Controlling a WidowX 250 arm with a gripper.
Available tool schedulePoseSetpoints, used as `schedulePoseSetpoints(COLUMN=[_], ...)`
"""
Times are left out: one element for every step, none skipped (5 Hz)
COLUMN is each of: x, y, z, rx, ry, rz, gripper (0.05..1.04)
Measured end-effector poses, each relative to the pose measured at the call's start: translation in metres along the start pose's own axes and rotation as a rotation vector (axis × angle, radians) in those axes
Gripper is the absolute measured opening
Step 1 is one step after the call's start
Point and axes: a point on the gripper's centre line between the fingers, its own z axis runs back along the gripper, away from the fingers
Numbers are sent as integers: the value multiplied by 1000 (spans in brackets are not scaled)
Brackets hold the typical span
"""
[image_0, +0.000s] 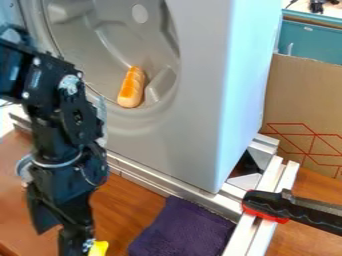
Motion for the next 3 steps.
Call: schedulePoseSetpoints(x=[17,26,28], y=[-5,-14,-14], z=[-14,-30,-38], rx=[-16,-71,-73], ry=[-34,-79,-76], rz=[-60,-126,-134], gripper=[1001,1001,1001])
